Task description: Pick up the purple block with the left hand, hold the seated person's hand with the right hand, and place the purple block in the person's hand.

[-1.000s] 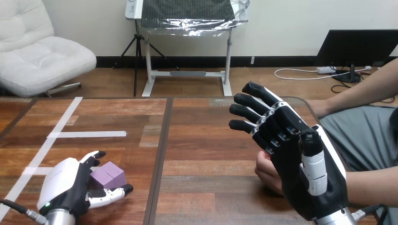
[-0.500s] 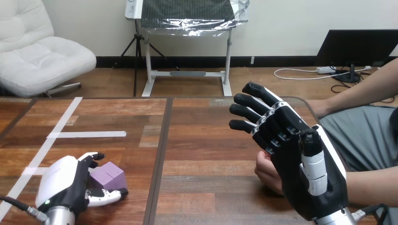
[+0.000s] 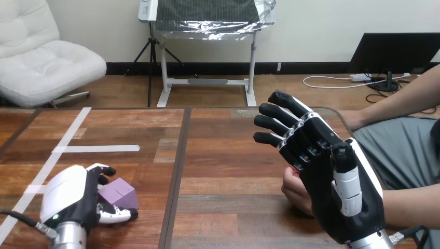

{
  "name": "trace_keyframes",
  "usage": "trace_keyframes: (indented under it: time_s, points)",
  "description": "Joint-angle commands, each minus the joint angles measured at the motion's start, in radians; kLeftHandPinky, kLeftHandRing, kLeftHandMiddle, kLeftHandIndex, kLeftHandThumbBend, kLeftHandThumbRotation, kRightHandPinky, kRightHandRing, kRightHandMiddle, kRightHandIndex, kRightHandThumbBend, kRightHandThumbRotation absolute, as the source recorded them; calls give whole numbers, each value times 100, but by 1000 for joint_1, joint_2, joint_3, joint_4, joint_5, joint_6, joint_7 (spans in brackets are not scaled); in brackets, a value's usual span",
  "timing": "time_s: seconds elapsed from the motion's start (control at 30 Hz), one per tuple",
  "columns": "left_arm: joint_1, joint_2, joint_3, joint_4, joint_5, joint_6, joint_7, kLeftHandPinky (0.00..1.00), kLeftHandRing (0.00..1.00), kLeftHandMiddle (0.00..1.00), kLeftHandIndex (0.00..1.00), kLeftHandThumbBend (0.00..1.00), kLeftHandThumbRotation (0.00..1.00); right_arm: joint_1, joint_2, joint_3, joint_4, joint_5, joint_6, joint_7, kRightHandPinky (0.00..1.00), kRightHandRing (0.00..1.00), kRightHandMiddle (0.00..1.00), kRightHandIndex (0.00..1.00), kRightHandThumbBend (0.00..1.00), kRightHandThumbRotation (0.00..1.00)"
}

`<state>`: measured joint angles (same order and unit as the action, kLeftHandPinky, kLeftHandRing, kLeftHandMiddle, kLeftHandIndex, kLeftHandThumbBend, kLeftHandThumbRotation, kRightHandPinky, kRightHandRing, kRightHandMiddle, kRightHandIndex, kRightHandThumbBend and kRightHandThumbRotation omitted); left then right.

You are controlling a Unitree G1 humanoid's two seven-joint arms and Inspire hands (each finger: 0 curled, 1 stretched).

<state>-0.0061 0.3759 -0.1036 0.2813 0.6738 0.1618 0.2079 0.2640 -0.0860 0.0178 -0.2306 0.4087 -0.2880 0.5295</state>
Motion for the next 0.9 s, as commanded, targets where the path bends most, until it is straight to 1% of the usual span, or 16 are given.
trace_keyframes:
  time_s: [0.0,0.33,0.6,0.87]
  points:
    - [-63,3,-10,-1,24,23,40,48,59,64,66,87,9,-46,0,-15,-18,15,-23,-2,79,84,84,86,86,82]
    - [-75,-12,-25,2,35,66,87,41,52,58,60,85,3,-44,-1,-16,-23,15,-20,-4,79,84,85,86,86,82]
    - [-82,-21,-29,9,24,75,110,39,48,53,56,83,0,-43,1,-15,-24,17,-19,-6,79,84,85,86,86,83]
    - [-88,-16,-41,22,28,76,120,38,46,51,53,83,0,-42,0,-16,-23,18,-22,-3,79,84,85,86,85,83]
